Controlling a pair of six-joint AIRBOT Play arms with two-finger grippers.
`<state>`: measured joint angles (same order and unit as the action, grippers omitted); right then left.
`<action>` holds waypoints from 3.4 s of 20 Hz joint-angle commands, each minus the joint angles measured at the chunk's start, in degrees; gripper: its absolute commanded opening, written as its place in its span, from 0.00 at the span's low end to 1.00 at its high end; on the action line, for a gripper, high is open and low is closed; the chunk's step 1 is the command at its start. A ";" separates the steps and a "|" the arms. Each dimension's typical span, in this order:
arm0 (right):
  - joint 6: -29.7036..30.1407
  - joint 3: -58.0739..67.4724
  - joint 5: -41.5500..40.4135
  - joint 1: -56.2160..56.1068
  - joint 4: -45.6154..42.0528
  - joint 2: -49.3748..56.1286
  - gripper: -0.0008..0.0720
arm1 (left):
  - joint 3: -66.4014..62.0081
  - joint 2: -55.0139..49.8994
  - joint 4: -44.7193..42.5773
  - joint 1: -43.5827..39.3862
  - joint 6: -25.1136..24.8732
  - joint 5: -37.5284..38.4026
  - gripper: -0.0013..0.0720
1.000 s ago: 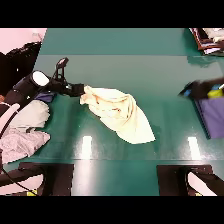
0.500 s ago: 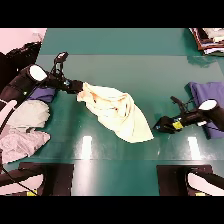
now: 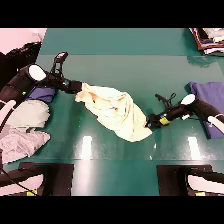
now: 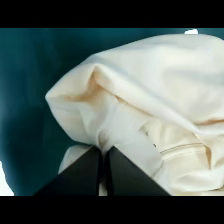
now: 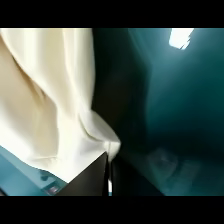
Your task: Fold the shirts.
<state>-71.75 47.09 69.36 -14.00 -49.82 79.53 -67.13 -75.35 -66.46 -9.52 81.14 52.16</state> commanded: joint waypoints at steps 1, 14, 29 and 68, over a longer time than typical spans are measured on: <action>-3.37 8.85 -0.26 2.38 -7.98 -4.70 0.03 | -3.67 3.65 -12.41 0.04 2.93 -0.07 0.05; -4.31 54.27 -0.42 21.44 -12.96 -23.91 0.03 | -38.25 22.27 -24.52 0.02 4.39 -3.65 0.05; -4.31 61.64 6.88 28.11 -13.40 -20.48 0.03 | -38.56 23.56 -9.86 0.02 4.39 19.50 0.05; -2.08 23.67 15.85 24.11 -9.62 -4.44 0.54 | 20.92 5.29 -2.29 17.49 1.44 15.85 0.46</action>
<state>-74.37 78.74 86.50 8.93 -59.55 80.14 -54.52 -73.12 -71.81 7.70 83.88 70.48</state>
